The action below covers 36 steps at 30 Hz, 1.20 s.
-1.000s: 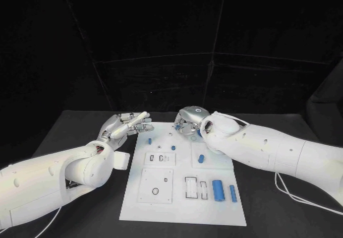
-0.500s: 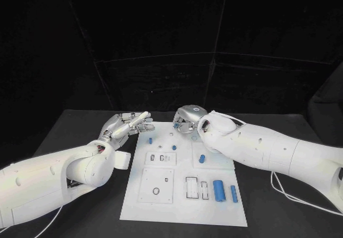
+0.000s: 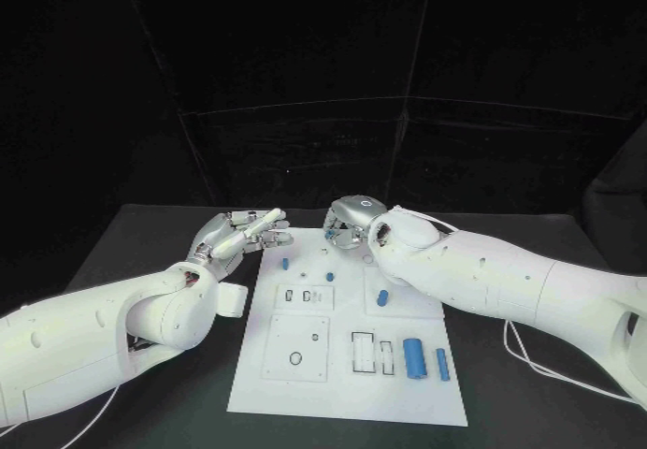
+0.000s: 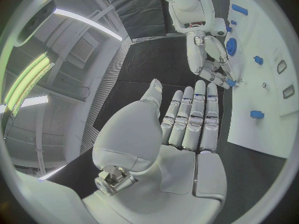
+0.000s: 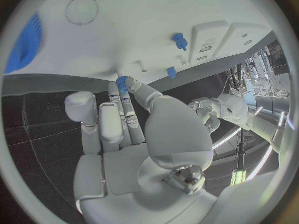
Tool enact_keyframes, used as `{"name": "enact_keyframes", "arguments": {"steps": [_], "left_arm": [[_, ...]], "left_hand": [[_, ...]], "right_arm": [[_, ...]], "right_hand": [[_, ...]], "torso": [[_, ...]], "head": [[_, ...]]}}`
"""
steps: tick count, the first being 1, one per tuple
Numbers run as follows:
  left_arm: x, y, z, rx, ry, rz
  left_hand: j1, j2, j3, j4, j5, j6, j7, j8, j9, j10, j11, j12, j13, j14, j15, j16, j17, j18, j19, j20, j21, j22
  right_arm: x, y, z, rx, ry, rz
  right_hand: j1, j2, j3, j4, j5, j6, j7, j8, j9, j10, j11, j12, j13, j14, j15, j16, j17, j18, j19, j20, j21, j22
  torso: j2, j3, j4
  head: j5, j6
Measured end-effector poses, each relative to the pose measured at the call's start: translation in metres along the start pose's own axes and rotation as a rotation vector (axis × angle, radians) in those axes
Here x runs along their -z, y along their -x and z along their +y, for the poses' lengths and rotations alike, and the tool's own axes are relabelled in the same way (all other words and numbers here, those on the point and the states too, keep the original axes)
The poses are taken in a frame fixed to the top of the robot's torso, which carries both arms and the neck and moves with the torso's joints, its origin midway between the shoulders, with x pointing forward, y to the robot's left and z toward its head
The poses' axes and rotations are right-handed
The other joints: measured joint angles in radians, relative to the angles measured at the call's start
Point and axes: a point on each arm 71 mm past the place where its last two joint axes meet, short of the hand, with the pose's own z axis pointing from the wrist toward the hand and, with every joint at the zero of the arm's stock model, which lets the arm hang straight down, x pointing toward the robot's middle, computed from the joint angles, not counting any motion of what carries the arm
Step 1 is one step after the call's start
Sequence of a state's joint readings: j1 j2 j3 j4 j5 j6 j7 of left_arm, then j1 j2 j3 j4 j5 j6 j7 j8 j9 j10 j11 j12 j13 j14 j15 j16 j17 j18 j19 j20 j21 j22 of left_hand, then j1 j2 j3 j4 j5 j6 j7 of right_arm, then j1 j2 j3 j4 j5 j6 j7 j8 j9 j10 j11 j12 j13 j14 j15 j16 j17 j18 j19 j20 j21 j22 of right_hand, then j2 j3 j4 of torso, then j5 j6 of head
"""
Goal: Assemble the parts on the task board
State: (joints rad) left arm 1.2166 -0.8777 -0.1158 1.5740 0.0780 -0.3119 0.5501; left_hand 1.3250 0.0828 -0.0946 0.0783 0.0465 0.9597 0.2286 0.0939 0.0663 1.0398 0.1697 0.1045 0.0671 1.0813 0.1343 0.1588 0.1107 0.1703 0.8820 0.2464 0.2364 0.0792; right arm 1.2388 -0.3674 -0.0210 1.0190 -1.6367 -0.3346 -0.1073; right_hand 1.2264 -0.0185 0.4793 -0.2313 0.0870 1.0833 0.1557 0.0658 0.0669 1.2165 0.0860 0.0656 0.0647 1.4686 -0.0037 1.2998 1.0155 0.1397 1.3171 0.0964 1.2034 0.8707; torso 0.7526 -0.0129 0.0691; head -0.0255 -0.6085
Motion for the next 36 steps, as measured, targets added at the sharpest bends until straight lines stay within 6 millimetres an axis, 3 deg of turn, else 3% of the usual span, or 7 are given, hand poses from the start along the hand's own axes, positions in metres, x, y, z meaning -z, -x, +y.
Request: {"name": "enact_keyframes", "arguments": {"steps": [7,16,21,28,32,34,36], "left_arm": [[0.000,0.000,0.000,0.000,0.001,0.001],[0.000,0.000,-0.001,0.001,0.003,0.003],[0.000,0.000,-0.001,0.001,0.004,0.004],[0.001,0.002,-0.002,-0.001,0.004,0.000],[0.002,0.003,-0.002,-0.001,0.004,-0.002],[0.002,0.004,-0.002,-0.001,0.004,-0.002],[0.002,0.004,-0.002,-0.001,0.004,-0.002]], "left_hand": [[0.000,0.000,0.000,0.000,0.000,0.000,0.000,0.000,0.000,0.000,0.000,0.000,0.000,0.000,0.000,0.000,0.000,0.000,0.000,0.000,0.000,-0.001],[0.000,0.000,0.000,0.000,0.000,0.000,0.000,0.000,0.000,-0.004,0.004,0.000,0.000,0.000,0.000,-0.005,-0.001,0.000,0.000,0.000,0.000,-0.002],[0.000,0.000,0.000,0.000,0.000,0.000,0.000,0.000,0.000,-0.004,0.004,-0.004,0.000,0.000,0.000,-0.005,-0.001,0.000,0.000,0.000,0.000,-0.002],[0.000,0.000,-0.002,-0.002,0.000,0.000,0.000,0.000,0.000,-0.004,0.004,-0.004,0.000,-0.004,0.004,-0.005,-0.001,0.000,0.000,0.000,0.000,-0.003],[0.000,0.000,0.000,-0.006,0.000,0.000,0.000,0.000,0.000,-0.004,0.004,-0.004,0.000,-0.004,0.004,-0.005,-0.001,0.000,0.000,0.000,0.000,-0.003],[0.000,0.000,0.001,-0.007,0.000,0.007,-0.007,0.000,0.000,-0.004,0.004,-0.004,0.000,-0.004,0.004,-0.005,-0.001,0.000,0.001,0.001,0.000,-0.004],[0.000,0.000,0.004,-0.010,0.000,0.009,-0.008,0.000,0.000,0.000,0.002,-0.004,0.000,-0.004,0.004,-0.009,-0.001,-0.001,0.003,0.004,0.000,-0.004]], "right_arm": [[-0.002,-0.002,-0.001,0.004,-0.012,0.016],[-0.003,-0.003,-0.001,0.006,-0.025,0.029],[-0.002,-0.002,-0.001,0.004,-0.025,0.026],[0.017,0.006,-0.009,-0.017,-0.011,-0.006],[0.034,0.017,-0.025,-0.047,-0.033,-0.024],[0.041,0.023,-0.033,-0.068,-0.050,-0.029],[0.051,0.029,-0.043,-0.095,-0.074,-0.028]], "right_hand": [[-0.016,-0.021,0.004,0.007,-0.011,-0.013,0.013,0.000,0.000,-0.021,0.008,0.000,-0.001,0.000,0.000,0.000,-0.008,0.000,-0.008,0.007,0.004,0.001],[-0.021,-0.068,-0.037,0.042,-0.028,-0.093,0.039,0.000,-0.003,-0.136,0.035,0.000,-0.001,-0.005,0.024,-0.006,-0.049,0.000,-0.034,0.034,-0.012,-0.044],[-0.014,-0.075,-0.066,0.054,-0.028,-0.114,0.036,0.000,-0.002,-0.166,0.041,0.000,-0.001,-0.002,0.027,-0.016,-0.075,0.000,-0.045,0.037,-0.027,-0.072],[-0.007,-0.075,-0.085,0.067,-0.028,-0.116,0.033,0.000,0.000,-0.160,0.031,0.028,0.003,-0.002,0.027,-0.016,-0.081,0.000,-0.048,0.034,-0.027,-0.079],[-0.002,-0.071,-0.091,0.074,-0.014,-0.108,0.025,0.000,0.001,-0.058,0.015,0.083,0.022,-0.004,0.021,0.004,-0.039,0.000,-0.041,0.026,-0.014,-0.048],[-0.013,-0.081,-0.112,0.094,0.040,-0.119,0.012,0.000,0.001,0.020,-0.001,0.129,0.044,-0.004,0.003,0.025,-0.003,0.000,-0.027,0.012,0.002,-0.025],[-0.053,-0.121,-0.173,0.129,0.115,-0.150,0.001,0.000,-0.001,0.098,-0.018,0.188,0.081,-0.002,-0.007,0.049,0.039,0.000,-0.011,-0.003,0.022,0.006]], "torso": [[0.000,-0.0007,0.0003],[0.000,-0.0007,-0.0008],[0.000,-0.0005,-0.0008],[0.000,0.0008,-0.0035],[-0.002,0.0008,-0.0075],[-0.002,0.0009,-0.0102],[-0.003,0.0014,-0.0140]], "head": [[0.001,-0.001],[0.002,-0.003],[0.002,-0.003],[0.005,-0.001],[0.003,0.001],[0.002,0.001],[0.002,0.001]]}}
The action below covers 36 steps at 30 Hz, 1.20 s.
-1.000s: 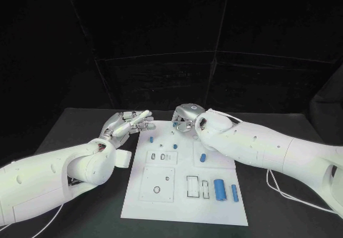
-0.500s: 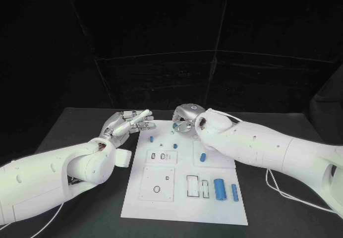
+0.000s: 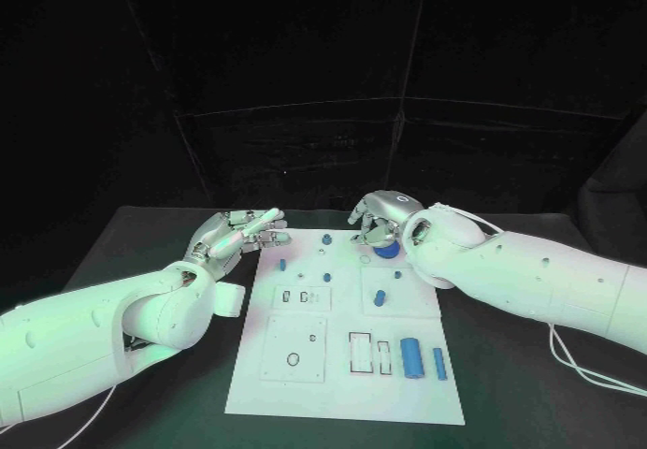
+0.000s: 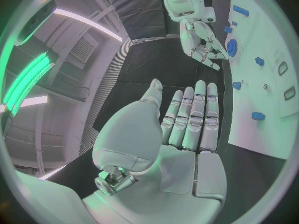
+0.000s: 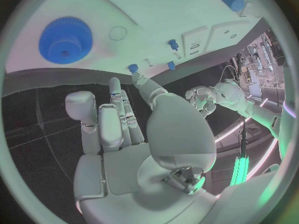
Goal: Assemble the parts on the task board
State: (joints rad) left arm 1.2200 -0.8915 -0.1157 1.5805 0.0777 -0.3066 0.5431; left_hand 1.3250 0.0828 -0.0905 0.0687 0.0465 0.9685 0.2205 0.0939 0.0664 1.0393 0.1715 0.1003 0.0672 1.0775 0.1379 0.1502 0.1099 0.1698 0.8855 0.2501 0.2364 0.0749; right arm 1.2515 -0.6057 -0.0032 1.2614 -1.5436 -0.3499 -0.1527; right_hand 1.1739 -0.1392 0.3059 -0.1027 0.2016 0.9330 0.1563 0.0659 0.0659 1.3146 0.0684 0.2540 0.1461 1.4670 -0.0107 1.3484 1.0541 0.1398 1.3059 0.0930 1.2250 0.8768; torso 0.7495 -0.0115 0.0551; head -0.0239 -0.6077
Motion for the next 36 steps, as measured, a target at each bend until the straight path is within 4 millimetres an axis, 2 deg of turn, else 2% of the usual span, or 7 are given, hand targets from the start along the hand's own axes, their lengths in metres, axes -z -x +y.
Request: {"name": "enact_keyframes", "arguments": {"steps": [2,3,4,7,10,14,36], "left_arm": [[0.000,0.000,0.000,0.000,0.000,0.000],[0.000,0.000,0.000,0.001,0.000,0.001],[0.000,0.000,0.000,0.001,0.000,0.001],[0.000,0.000,0.000,0.002,-0.001,0.002],[0.000,0.001,0.000,0.002,-0.001,0.003],[0.000,0.000,0.000,0.003,-0.001,0.004],[-0.001,-0.001,0.002,0.006,0.002,0.011]], "left_hand": [[0.000,0.000,0.000,0.000,0.000,0.007,-0.001,0.000,0.000,0.006,0.000,0.000,0.000,0.003,-0.003,0.000,0.000,0.000,0.004,-0.004,0.000,0.000],[0.000,0.000,-0.002,-0.002,0.000,0.007,-0.001,0.000,0.000,0.006,0.000,0.000,0.000,0.005,-0.005,0.000,0.000,0.000,0.005,-0.005,0.000,0.000],[0.000,0.000,-0.003,-0.003,0.000,0.007,-0.001,0.000,0.000,0.006,0.000,0.000,0.000,0.005,-0.005,0.000,0.000,0.000,0.005,-0.005,0.000,0.000],[0.000,0.000,-0.003,-0.003,0.000,0.007,-0.001,0.000,0.000,0.009,-0.003,0.000,0.000,0.005,-0.005,0.000,0.000,0.000,0.005,-0.005,0.000,0.000],[0.000,0.000,-0.003,-0.003,0.000,0.008,-0.001,0.000,0.000,0.010,-0.004,0.000,0.000,0.005,-0.005,0.000,0.000,0.000,0.007,-0.003,0.000,0.000],[0.000,0.000,-0.003,-0.003,0.000,0.011,-0.004,0.000,0.000,0.010,-0.004,0.000,0.000,0.005,-0.005,0.000,0.000,0.000,0.009,-0.002,0.000,0.000],[-0.004,0.004,0.000,-0.005,0.000,0.011,-0.004,0.000,0.000,0.010,-0.003,0.000,0.000,0.005,-0.005,0.000,0.000,0.000,0.012,-0.005,0.000,0.000]], "right_arm": [[0.008,0.004,-0.010,-0.023,-0.028,0.008],[0.013,0.006,-0.018,-0.036,-0.048,0.016],[0.017,0.007,-0.023,-0.044,-0.064,0.023],[0.025,0.010,-0.036,-0.069,-0.110,0.045],[0.028,0.010,-0.043,-0.082,-0.138,0.065],[0.031,0.009,-0.051,-0.089,-0.172,0.092],[0.015,-0.001,-0.054,-0.072,-0.215,0.150]], "right_hand": [[-0.010,-0.010,-0.055,0.026,0.029,-0.013,-0.008,0.000,0.000,0.044,-0.011,0.056,0.041,-0.002,-0.004,0.020,0.036,-0.001,0.014,-0.013,0.019,0.033],[-0.001,-0.012,-0.114,0.052,0.029,-0.018,-0.012,0.000,0.001,0.062,-0.017,0.127,0.101,-0.002,-0.015,0.042,0.079,-0.024,0.035,-0.017,0.041,0.070],[0.014,-0.007,-0.143,0.067,0.029,-0.018,-0.013,0.001,0.002,0.059,-0.018,0.177,0.149,-0.002,-0.015,0.051,0.095,-0.024,0.041,-0.019,0.050,0.084],[0.083,0.011,-0.257,0.141,0.029,-0.032,-0.008,0.006,0.004,0.018,-0.024,0.515,0.505,-0.002,-0.015,0.085,0.157,-0.024,0.058,-0.018,0.082,0.136],[0.107,0.017,-0.288,0.171,0.029,-0.032,-0.008,0.006,0.004,0.012,-0.019,0.680,0.687,-0.002,-0.015,0.104,0.198,-0.024,0.060,-0.016,0.095,0.163],[0.150,0.012,-0.322,0.244,0.084,-0.032,-0.008,0.018,0.004,0.035,-0.004,0.913,0.946,0.000,-0.012,0.136,0.252,-0.040,0.069,-0.007,0.122,0.202],[0.202,0.041,-0.328,0.276,0.080,-0.029,0.002,0.031,0.005,0.086,-0.002,1.070,1.133,-0.002,-0.007,0.149,0.254,-0.039,0.072,-0.004,0.134,0.229]], "torso": [[-0.001,0.0006,-0.0042],[-0.001,0.0009,-0.0060],[-0.001,0.0012,-0.0079],[-0.002,0.0025,-0.0129],[-0.002,0.0036,-0.0172],[-0.001,0.0034,-0.0168],[0.001,0.0016,-0.0080]], "head": [[-0.001,0.002],[-0.001,0.002],[-0.001,0.003],[-0.002,0.004],[-0.004,0.005],[-0.013,0.007],[-0.019,-0.002]]}}
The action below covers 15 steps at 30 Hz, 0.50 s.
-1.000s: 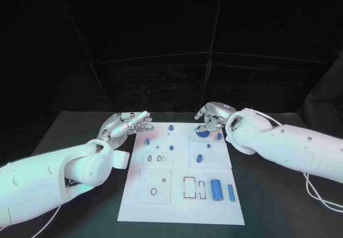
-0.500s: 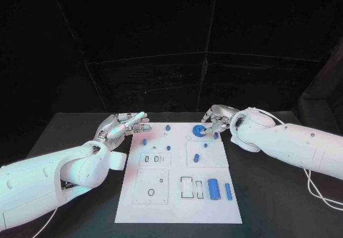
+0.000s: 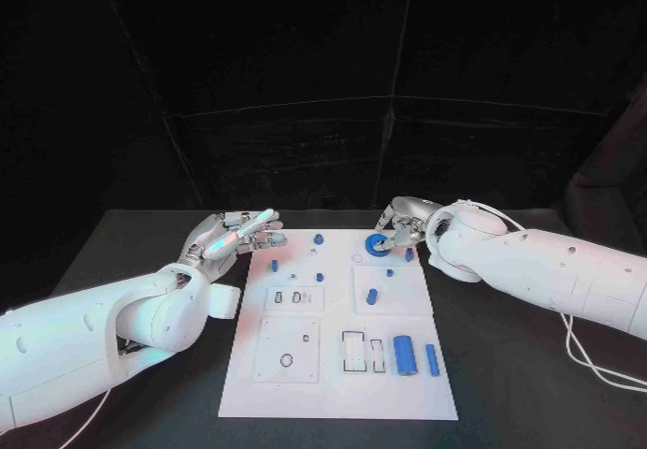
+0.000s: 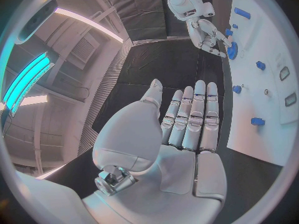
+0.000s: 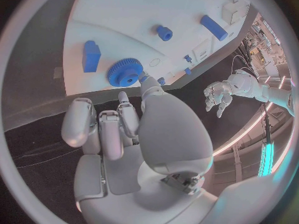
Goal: Assemble the parts on the task board
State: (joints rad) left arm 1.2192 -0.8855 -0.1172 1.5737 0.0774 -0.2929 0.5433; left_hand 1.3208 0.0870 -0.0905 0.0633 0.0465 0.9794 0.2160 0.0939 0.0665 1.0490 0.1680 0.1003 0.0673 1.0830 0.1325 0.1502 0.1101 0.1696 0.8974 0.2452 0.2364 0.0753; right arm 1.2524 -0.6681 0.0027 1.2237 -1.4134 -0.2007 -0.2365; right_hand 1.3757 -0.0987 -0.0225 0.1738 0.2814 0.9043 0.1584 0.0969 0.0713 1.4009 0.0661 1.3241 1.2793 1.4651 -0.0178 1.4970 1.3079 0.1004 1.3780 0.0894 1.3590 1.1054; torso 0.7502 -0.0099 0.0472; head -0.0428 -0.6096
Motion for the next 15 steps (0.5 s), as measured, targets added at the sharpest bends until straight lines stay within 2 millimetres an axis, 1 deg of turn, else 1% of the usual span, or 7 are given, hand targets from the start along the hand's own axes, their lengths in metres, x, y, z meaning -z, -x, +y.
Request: {"name": "enact_keyframes", "arguments": {"steps": [1,2,3,4,6,13,15], "left_arm": [[-0.0001,0.0000,0.0001,0.000,0.000,0.000],[-0.0001,-0.0001,0.0001,0.000,0.000,0.000],[-0.0001,-0.0001,0.0002,0.000,0.000,0.001],[-0.0002,-0.0001,0.0003,0.000,0.000,0.001],[-0.0003,0.0001,0.0003,0.000,0.000,0.001],[-0.0005,0.0007,0.0005,0.000,0.001,0.000],[-0.0006,0.0009,0.0005,0.000,0.001,0.000]], "left_hand": [[0.000,0.000,0.000,0.000,0.000,0.000,0.000,0.000,0.000,0.000,0.000,0.000,0.000,0.000,0.000,0.000,0.000,0.000,0.000,0.000,0.000,0.000],[0.000,0.000,0.000,0.000,0.000,0.000,0.000,0.000,0.000,0.000,0.000,0.000,0.000,0.000,0.000,0.000,0.000,0.000,0.000,0.000,0.000,0.000],[0.000,0.000,0.000,0.000,0.000,0.000,0.000,0.000,0.000,0.000,0.000,0.000,0.000,0.000,0.000,0.000,0.000,0.000,0.000,0.000,0.000,0.000],[0.000,0.000,0.000,0.000,0.000,0.000,0.000,0.000,0.000,0.000,0.000,0.000,0.000,0.000,0.000,0.000,0.000,0.000,0.000,0.000,0.000,0.000],[0.000,0.000,0.000,0.000,0.000,0.000,0.000,0.000,0.000,0.000,0.000,0.000,0.000,0.000,0.000,0.000,0.000,0.000,0.000,0.000,0.000,0.000],[0.000,0.000,0.000,0.000,0.000,0.000,0.000,0.000,0.000,0.000,0.000,0.000,0.000,0.000,0.000,0.000,0.000,0.000,0.000,0.000,0.000,-0.001],[0.000,0.000,0.000,0.000,0.000,0.000,0.000,0.000,0.000,0.000,0.000,0.000,0.000,0.000,0.000,0.000,0.000,0.000,0.000,0.000,0.000,-0.001]], "right_arm": [[-0.0005,-0.0002,0.0000,0.002,-0.001,0.001],[-0.0010,-0.0005,-0.0001,0.004,-0.002,0.003],[-0.0014,-0.0008,-0.0002,0.006,-0.003,0.005],[-0.0018,-0.0010,-0.0003,0.007,-0.004,0.007],[-0.0023,-0.0015,-0.0003,0.011,-0.005,0.011],[-0.0031,-0.0029,-0.0007,0.023,-0.008,0.024],[-0.0034,-0.0034,-0.0005,0.026,-0.009,0.029]], "right_hand": [[0.000,0.000,0.002,-0.001,0.000,0.000,0.000,0.003,0.000,0.000,0.000,0.005,0.005,0.000,0.000,0.000,0.000,0.000,0.002,0.002,0.004,0.002],[0.007,0.007,0.005,-0.005,0.000,0.003,-0.003,0.005,0.000,0.002,0.002,0.012,0.011,0.000,0.000,0.004,0.000,0.000,0.003,0.003,0.007,0.005],[0.009,0.009,0.008,-0.008,-0.003,0.008,-0.004,0.007,0.000,0.008,0.000,0.017,0.018,0.000,0.000,0.004,0.000,0.000,0.003,0.004,0.007,0.007],[0.016,0.016,0.012,-0.012,-0.009,0.011,-0.004,0.007,0.000,0.011,0.000,0.024,0.026,0.000,0.000,0.004,0.000,0.000,0.003,0.003,0.007,0.009],[0.020,0.020,0.015,-0.015,-0.019,0.011,-0.004,0.011,0.001,0.011,0.000,0.030,0.029,0.000,0.000,0.004,0.000,0.000,0.003,0.003,0.007,0.011],[0.025,0.025,0.025,-0.025,-0.028,0.018,-0.004,0.012,0.001,0.020,-0.002,0.047,0.029,0.000,0.000,0.005,0.000,0.000,0.007,0.000,0.012,0.018],[0.030,0.031,0.028,-0.028,-0.031,0.023,-0.006,0.016,0.001,0.022,-0.004,0.047,0.029,0.000,0.000,0.008,0.000,0.000,0.007,0.000,0.012,0.019]], "torso": [[0.000,0.0000,0.0000],[0.000,0.0000,0.0000],[0.000,0.0000,0.0000],[0.000,0.0000,0.0000],[0.000,-0.0001,-0.0001],[0.000,0.0000,-0.0012],[0.000,0.0000,-0.0012]], "head": [[0.000,0.000],[0.001,-0.001],[0.001,-0.001],[0.001,-0.002],[0.002,-0.002],[0.003,-0.005],[0.003,-0.006]]}}
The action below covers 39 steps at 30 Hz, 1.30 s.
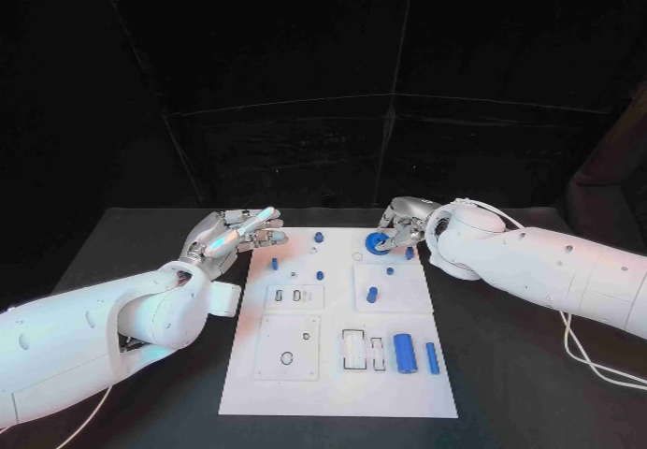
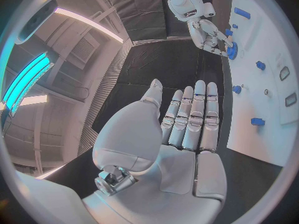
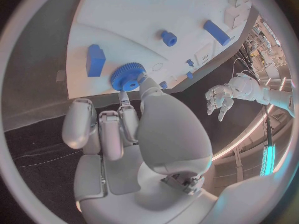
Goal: Assemble the parts on the task board
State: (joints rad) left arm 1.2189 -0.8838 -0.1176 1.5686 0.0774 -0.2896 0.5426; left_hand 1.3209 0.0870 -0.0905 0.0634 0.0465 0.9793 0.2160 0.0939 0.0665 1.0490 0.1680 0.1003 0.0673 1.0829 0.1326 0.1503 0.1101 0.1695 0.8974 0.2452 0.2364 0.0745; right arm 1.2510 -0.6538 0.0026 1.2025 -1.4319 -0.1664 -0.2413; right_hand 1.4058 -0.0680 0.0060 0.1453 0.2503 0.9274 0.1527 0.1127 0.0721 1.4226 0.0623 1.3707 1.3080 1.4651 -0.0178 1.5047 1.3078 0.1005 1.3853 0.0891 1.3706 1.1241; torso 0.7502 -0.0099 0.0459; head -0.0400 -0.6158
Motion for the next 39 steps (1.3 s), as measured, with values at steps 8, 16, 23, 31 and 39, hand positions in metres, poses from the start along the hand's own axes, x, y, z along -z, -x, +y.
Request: {"name": "enact_keyframes", "arguments": {"steps": [8,16,23,31,39], "left_arm": [[0.000,0.000,0.000,0.000,0.001,0.000],[0.000,0.001,0.000,0.001,0.002,0.001],[0.000,0.001,0.000,0.001,0.003,0.002],[0.000,0.001,0.000,0.002,0.004,0.003],[0.000,0.001,0.000,0.001,0.005,0.002]], "left_hand": [[0.000,0.000,0.000,0.000,0.000,0.000,0.000,0.000,0.000,0.000,0.000,0.000,0.000,0.000,0.000,0.000,0.000,0.000,0.000,0.000,0.000,0.000],[0.000,0.000,0.000,0.000,0.000,0.000,0.000,0.000,0.000,0.000,0.000,0.000,0.000,0.004,-0.004,0.000,0.000,0.000,0.000,0.000,0.000,0.000],[0.000,0.000,0.000,0.000,0.000,0.000,0.000,0.000,0.000,0.000,0.000,0.000,0.000,0.004,-0.004,0.000,0.000,0.000,0.000,0.000,0.000,0.000],[0.000,0.000,0.000,0.000,0.000,0.004,0.004,0.000,0.000,0.000,0.000,0.000,0.000,0.004,-0.004,0.000,0.000,0.000,0.000,0.000,0.000,0.000],[0.000,0.000,0.000,0.000,0.000,0.004,0.004,0.000,0.000,0.000,0.000,0.000,0.000,0.004,-0.004,0.000,0.000,0.000,0.000,0.000,0.000,0.000]], "right_arm": [[-0.001,0.000,0.000,0.025,0.000,0.004],[-0.001,0.000,0.003,0.053,0.010,-0.001],[0.000,0.000,0.009,0.062,0.027,-0.028],[0.006,0.004,0.022,0.045,0.082,-0.131],[0.010,0.004,0.058,0.027,0.186,-0.195]], "right_hand": [[0.016,0.006,0.015,-0.016,-0.012,0.012,-0.003,0.003,0.000,0.009,-0.002,0.013,0.000,0.000,0.000,0.000,0.000,0.000,0.000,0.000,0.004,0.007],[0.026,0.008,0.029,-0.030,-0.012,0.022,-0.003,0.008,0.000,0.016,-0.002,0.022,0.000,0.000,0.000,0.000,0.000,0.000,0.004,-0.004,0.008,0.016],[0.049,0.030,0.089,-0.055,-0.054,0.079,-0.012,0.033,0.000,0.039,-0.018,0.062,0.000,0.001,-0.003,0.005,0.000,-0.004,0.015,-0.011,0.022,0.038],[0.044,0.053,0.167,-0.092,-0.099,0.083,-0.009,0.035,-0.002,0.044,-0.030,0.076,0.000,0.003,-0.022,0.006,0.000,-0.016,0.029,-0.024,0.035,0.065],[0.012,0.052,0.194,-0.119,-0.100,0.083,-0.009,0.035,-0.044,0.044,-0.030,0.076,0.000,0.004,-0.022,0.006,0.000,-0.016,0.033,-0.028,0.042,0.078]], "torso": [[0.000,0.0002,0.0000],[0.000,0.0002,0.0000],[0.000,0.0000,0.0000],[0.000,-0.0002,0.0012],[-0.001,-0.0006,0.0021]], "head": [[0.002,-0.001],[0.001,-0.002],[0.000,-0.003],[0.000,0.000],[0.004,0.003]]}}
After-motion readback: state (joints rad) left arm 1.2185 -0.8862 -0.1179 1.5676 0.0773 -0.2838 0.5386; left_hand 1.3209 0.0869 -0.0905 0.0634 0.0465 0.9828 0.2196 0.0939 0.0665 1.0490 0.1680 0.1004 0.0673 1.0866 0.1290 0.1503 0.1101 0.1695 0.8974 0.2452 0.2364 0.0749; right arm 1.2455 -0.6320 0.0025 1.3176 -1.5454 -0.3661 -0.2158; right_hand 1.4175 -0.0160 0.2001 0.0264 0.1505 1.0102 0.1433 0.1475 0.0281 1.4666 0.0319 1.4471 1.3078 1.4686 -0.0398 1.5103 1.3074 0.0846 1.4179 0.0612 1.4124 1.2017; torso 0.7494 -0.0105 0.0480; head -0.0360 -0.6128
